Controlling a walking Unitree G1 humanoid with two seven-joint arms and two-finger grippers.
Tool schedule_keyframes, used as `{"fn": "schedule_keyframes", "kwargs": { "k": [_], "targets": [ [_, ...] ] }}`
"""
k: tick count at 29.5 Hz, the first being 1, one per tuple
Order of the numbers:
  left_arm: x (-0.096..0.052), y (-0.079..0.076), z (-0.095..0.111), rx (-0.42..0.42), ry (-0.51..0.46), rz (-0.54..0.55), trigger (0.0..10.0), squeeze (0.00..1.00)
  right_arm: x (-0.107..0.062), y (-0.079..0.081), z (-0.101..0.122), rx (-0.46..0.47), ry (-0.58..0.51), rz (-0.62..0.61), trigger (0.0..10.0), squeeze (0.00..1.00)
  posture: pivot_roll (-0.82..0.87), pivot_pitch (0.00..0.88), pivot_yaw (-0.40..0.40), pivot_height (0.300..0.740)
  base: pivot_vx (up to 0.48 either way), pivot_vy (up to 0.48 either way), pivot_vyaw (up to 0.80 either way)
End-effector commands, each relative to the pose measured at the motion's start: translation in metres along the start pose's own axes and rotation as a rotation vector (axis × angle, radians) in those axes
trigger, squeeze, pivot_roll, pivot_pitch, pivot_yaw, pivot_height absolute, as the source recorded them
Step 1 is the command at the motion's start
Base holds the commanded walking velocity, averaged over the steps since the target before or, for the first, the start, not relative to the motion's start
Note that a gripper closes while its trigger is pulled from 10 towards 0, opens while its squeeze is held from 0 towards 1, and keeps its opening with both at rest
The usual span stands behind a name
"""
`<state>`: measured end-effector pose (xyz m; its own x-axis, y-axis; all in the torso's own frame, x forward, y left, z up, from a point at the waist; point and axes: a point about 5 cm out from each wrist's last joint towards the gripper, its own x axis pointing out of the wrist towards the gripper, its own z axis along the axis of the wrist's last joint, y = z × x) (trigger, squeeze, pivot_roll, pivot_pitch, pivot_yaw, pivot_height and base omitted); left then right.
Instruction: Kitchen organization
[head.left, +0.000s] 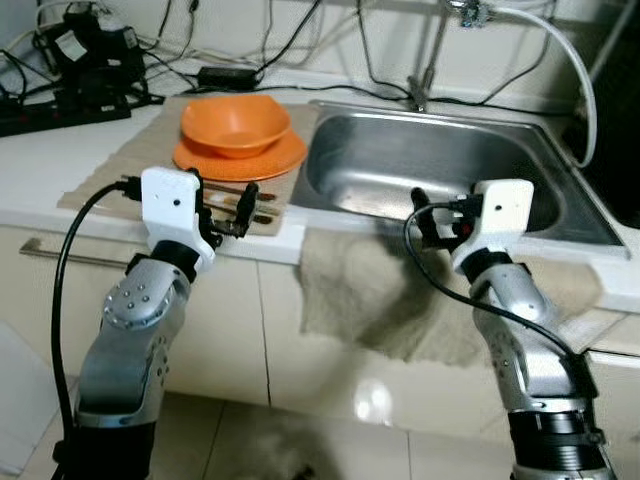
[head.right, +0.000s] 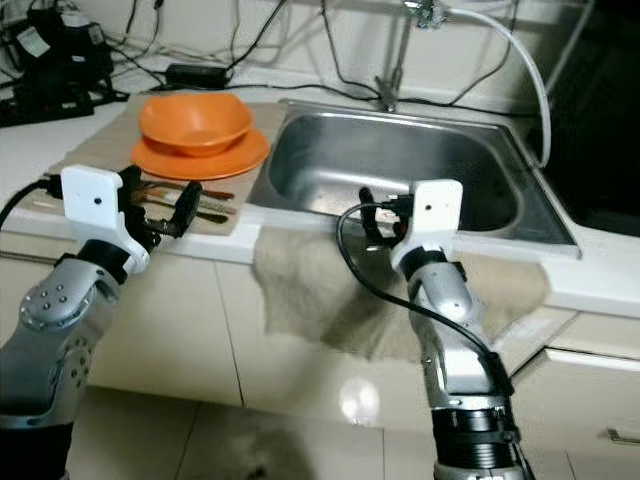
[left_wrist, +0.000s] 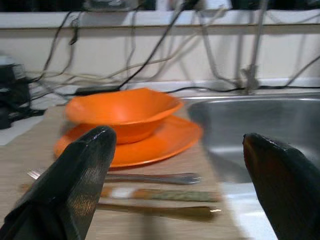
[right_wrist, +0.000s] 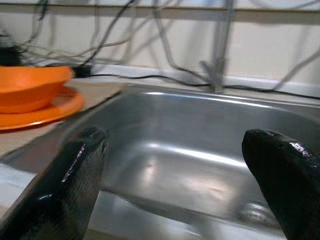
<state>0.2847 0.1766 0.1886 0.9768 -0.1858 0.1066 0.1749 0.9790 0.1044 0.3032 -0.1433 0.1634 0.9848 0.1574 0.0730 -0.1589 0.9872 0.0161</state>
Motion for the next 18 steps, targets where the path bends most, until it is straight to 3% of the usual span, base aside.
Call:
{"fn": "schedule_keyframes", "kwargs": {
  "k": [1, 10, 18],
  "targets": [
    [0.0016, 0.0015, 0.0018, -0.003, -0.004, 0.005, 10.0, 0.00, 0.0003, -0.0019, 0.0054, -0.012, -0.019, -0.003, 10.0, 0.00, -0.05, 0.000, -0.048, 0.740, 0.356, 0.000, 0.00],
    [0.0022, -0.0024, 0.0016, -0.007, -0.005, -0.008, 10.0, 0.00, -0.0016, -0.0008, 0.0029, -0.007, -0.008, -0.006, 10.0, 0.00, -0.06, 0.000, -0.046, 0.740, 0.348, 0.000, 0.00],
    [0.0038, -0.0080, 0.0030, -0.011, -0.015, -0.043, 10.0, 0.00, -0.0041, -0.0008, 0.0014, -0.001, -0.003, -0.015, 10.0, 0.00, -0.06, 0.000, -0.038, 0.740, 0.293, 0.000, -0.67]
  ]
}}
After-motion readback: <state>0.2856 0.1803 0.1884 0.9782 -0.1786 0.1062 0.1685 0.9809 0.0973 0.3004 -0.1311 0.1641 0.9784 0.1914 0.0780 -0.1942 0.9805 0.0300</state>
